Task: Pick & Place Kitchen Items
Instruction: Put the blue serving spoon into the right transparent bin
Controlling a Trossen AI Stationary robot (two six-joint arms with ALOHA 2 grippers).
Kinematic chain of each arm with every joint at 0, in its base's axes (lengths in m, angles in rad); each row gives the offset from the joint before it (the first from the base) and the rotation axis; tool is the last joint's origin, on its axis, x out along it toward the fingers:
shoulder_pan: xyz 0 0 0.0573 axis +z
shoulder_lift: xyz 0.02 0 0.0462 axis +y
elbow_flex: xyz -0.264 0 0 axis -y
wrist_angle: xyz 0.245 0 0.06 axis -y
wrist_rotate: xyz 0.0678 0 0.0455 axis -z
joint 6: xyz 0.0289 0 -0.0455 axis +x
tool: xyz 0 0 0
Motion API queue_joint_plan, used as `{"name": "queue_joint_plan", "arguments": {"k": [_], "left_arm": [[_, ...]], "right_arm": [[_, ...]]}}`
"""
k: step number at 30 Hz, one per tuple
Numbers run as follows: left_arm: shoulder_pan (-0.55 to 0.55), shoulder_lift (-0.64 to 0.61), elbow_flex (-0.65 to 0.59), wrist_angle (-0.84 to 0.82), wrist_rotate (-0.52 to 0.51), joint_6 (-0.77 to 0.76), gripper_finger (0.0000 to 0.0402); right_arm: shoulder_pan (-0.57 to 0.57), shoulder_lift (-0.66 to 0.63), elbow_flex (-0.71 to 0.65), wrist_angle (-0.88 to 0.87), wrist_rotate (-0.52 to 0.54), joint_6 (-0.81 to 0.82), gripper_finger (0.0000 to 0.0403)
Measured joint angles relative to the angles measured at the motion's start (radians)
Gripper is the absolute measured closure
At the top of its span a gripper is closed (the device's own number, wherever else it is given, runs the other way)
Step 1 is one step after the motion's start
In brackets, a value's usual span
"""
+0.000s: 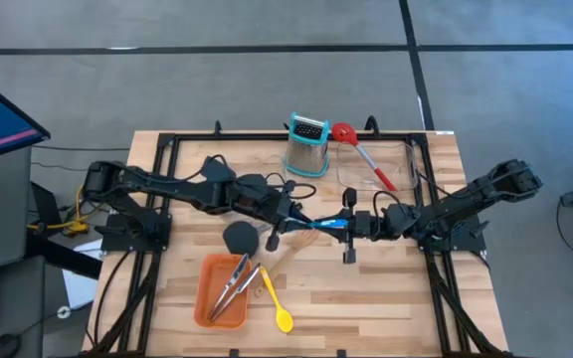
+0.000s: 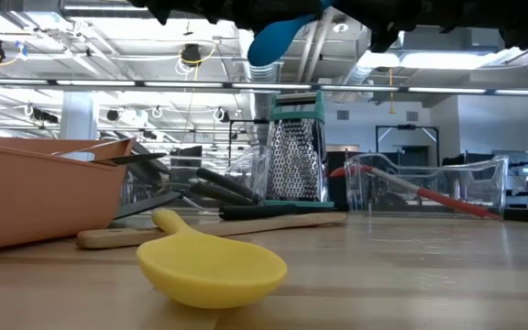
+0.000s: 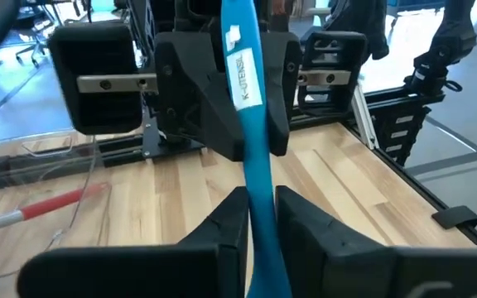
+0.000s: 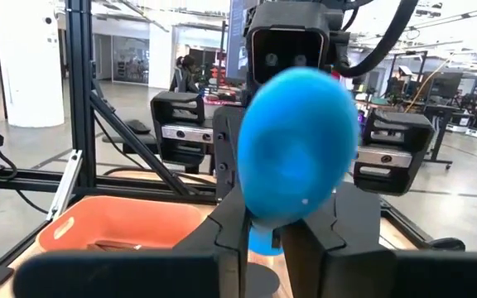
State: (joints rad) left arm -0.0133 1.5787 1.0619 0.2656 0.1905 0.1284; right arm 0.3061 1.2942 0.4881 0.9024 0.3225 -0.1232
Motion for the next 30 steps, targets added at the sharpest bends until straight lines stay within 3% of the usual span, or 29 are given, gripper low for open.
{"name": "queue_joint_plan", "arguments": {"k": [6,13,25,30], "left_arm": [[0.018,-0.094,0.002,0.001,-0.008,0.008,0.0345],[0.026,-0.224,0.001,-0.138,-0.006,0.006,0.0340],[0.011,-0.316,0.000,-0.308,-0.002,0.002,0.0363],[-0.008,-0.312,0.000,-0.309,-0.002,0.020,0.0375]], "right_arm": [[0.002,0.001,-0.002,-0.004,-0.006,0.005,0.0361],[0.021,-0.071,-0.002,-0.057,0.157,-0.033,0.0361],[0.019,-0.360,0.130,-0.658,0.516,0.030,0.0361],[-0.031,-0.415,0.171,-0.809,0.541,0.095,0.0361]]}}
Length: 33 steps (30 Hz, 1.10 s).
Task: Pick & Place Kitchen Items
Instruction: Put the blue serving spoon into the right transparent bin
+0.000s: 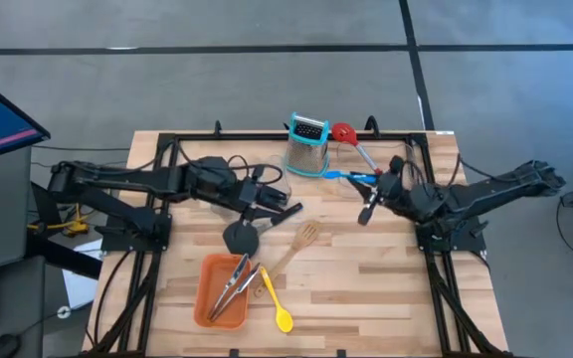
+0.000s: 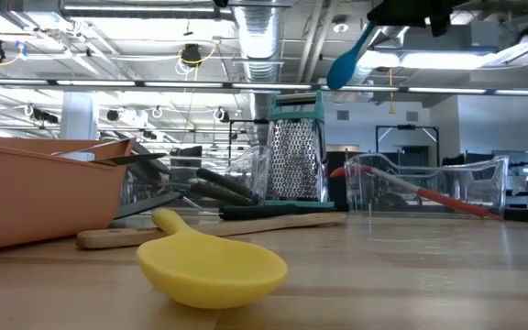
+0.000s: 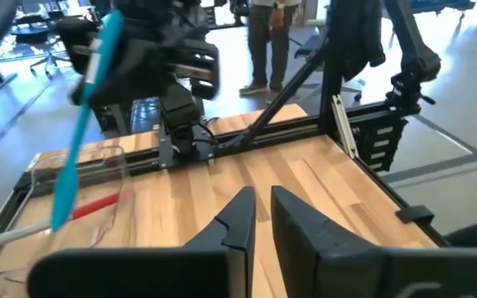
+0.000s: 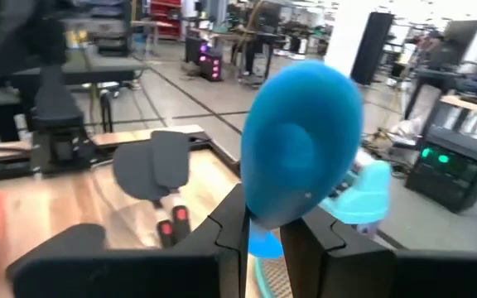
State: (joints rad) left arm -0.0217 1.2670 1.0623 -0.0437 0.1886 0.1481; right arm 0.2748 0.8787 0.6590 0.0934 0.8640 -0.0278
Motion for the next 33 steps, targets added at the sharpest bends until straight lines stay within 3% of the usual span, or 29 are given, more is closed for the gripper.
{"name": "queue_joint_plan", "arguments": {"k": [3,7,11,19,28,33], "left_arm": [[-0.020,0.001,0.000,-0.001,-0.001,0.005,0.0383],[-0.068,0.001,0.000,-0.001,0.000,0.042,0.0395],[-0.104,0.001,0.000,-0.001,0.000,0.057,0.0398],[-0.138,0.001,0.000,0.002,-0.001,0.057,0.0398],[-0.178,0.001,0.000,0.008,0.000,0.057,0.0398],[-0.181,0.002,0.000,0.008,0.000,0.057,0.0398]], "right_arm": [[-0.053,-0.036,0.000,-0.066,-0.028,0.028,0.0361],[-0.174,-0.092,-0.005,-0.207,-0.228,0.146,0.0361],[-0.306,-0.143,-0.056,-0.261,-0.278,0.240,0.0361],[-0.626,-0.220,-0.150,-0.277,-0.553,0.340,0.0361],[-0.909,-0.159,-0.211,-0.281,-0.804,0.435,0.0361],[-0.988,-0.071,-0.211,-0.269,-0.857,0.462,0.0361]]}}
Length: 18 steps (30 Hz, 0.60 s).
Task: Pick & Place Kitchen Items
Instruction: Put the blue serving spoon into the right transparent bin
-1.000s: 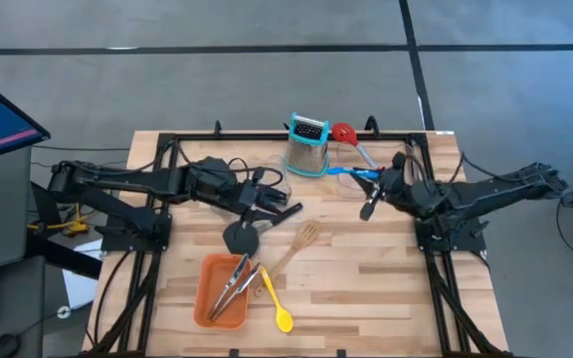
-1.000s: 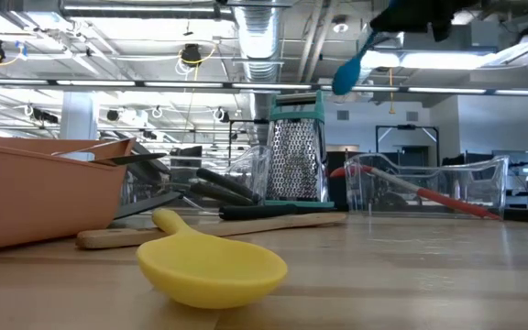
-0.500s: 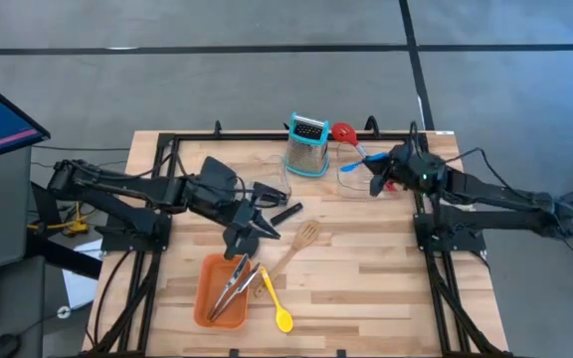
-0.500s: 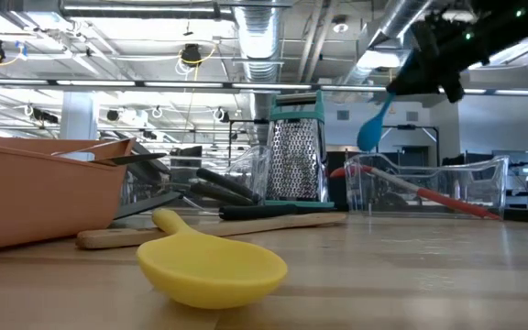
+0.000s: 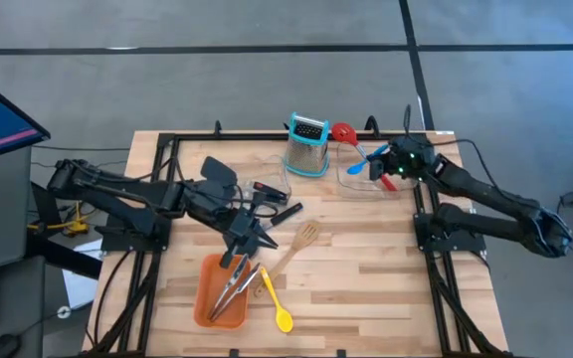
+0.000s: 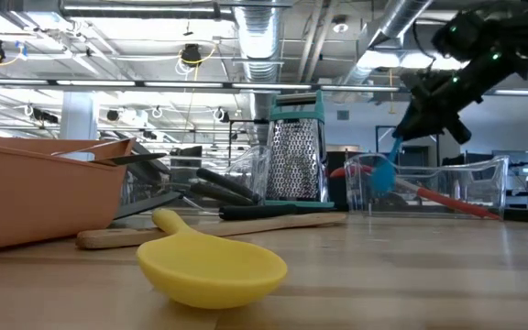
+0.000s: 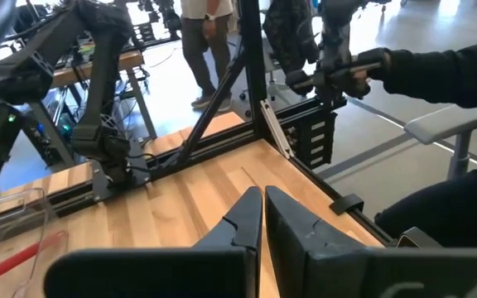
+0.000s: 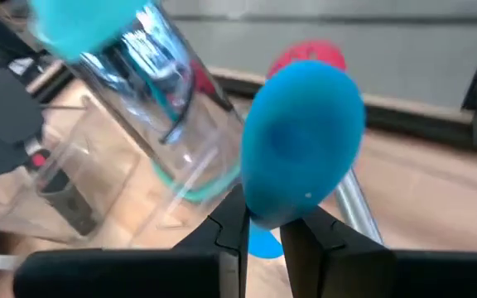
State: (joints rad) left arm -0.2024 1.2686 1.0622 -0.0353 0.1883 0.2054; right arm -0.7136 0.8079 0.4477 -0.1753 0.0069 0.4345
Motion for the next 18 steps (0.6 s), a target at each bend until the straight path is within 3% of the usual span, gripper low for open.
{"name": "queue_joint_plan", "arguments": {"k": [7,12,18], "left_arm": [[0.000,0.000,0.000,0.001,0.000,0.000,0.0398],[0.000,0.000,0.000,0.001,0.000,0.000,0.0398],[0.000,0.000,0.000,0.001,0.000,0.000,0.0398]], "right_arm": [[-0.079,0.123,0.000,0.000,-0.109,0.050,0.0361],[-0.098,0.175,0.003,0.013,-0.115,0.079,0.0355],[-0.104,0.172,0.002,-0.004,-0.112,0.113,0.0242]]}}
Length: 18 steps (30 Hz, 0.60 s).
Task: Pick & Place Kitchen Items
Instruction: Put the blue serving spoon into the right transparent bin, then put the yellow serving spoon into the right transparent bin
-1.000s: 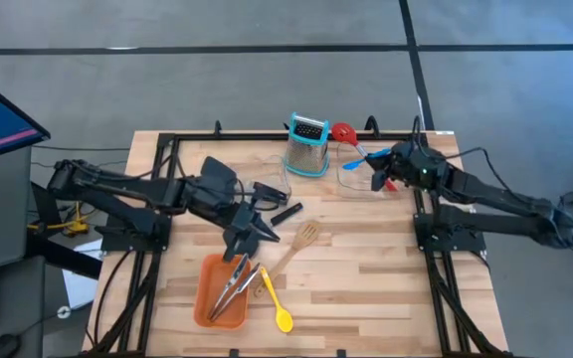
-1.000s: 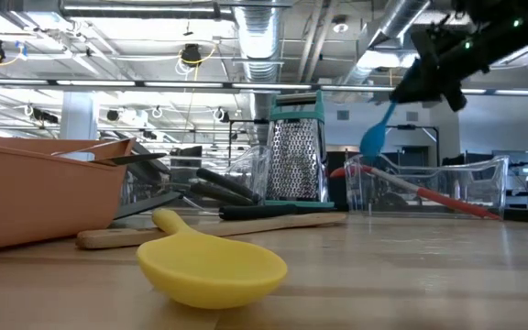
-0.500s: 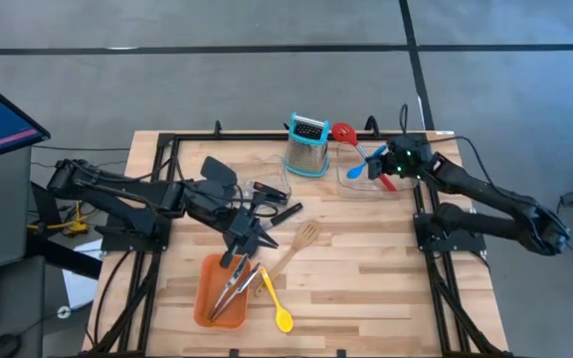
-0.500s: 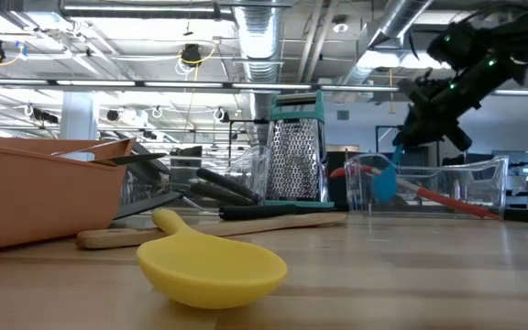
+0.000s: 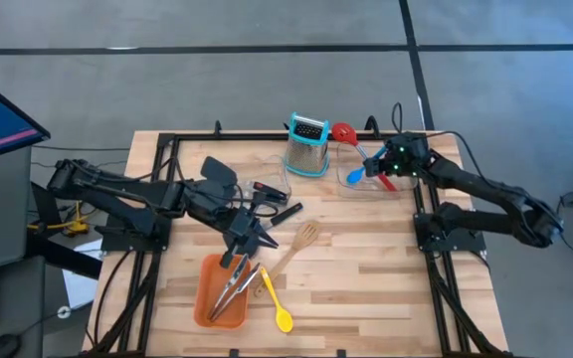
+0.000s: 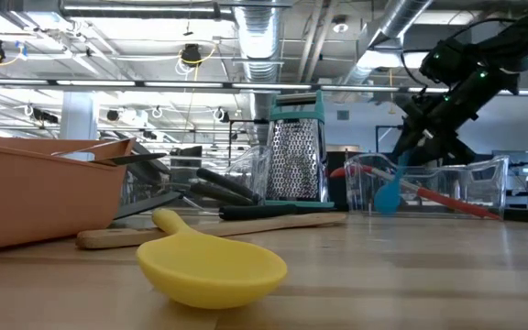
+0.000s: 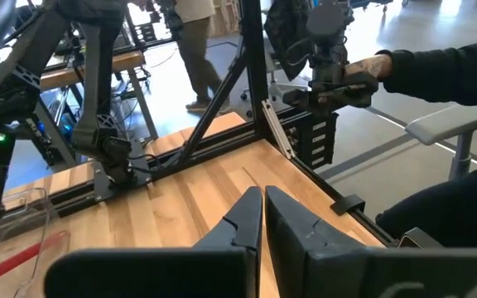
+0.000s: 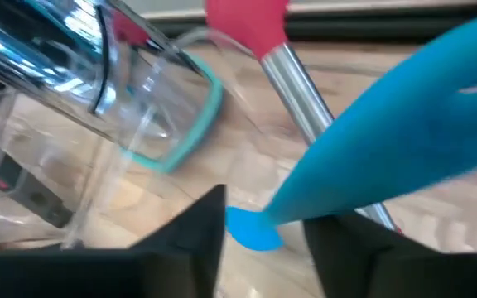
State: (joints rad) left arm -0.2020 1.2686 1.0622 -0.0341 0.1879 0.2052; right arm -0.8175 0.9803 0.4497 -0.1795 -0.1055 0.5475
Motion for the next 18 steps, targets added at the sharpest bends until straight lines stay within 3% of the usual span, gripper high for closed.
{"name": "queue_joint_plan", "arguments": {"k": [4,7,18], "left_arm": [[0.000,0.000,0.000,0.000,0.000,0.000,0.0398],[0.000,0.000,0.000,0.000,0.000,0.000,0.0398],[0.000,0.000,0.000,-0.002,0.000,0.000,0.0398]], "right_arm": [[-0.019,-0.029,0.022,-0.082,-0.005,-0.009,0.0169],[-0.027,-0.053,0.081,-0.197,-0.005,-0.031,0.0138],[-0.028,-0.130,0.344,-0.552,-0.005,-0.067,0.0127]]}}
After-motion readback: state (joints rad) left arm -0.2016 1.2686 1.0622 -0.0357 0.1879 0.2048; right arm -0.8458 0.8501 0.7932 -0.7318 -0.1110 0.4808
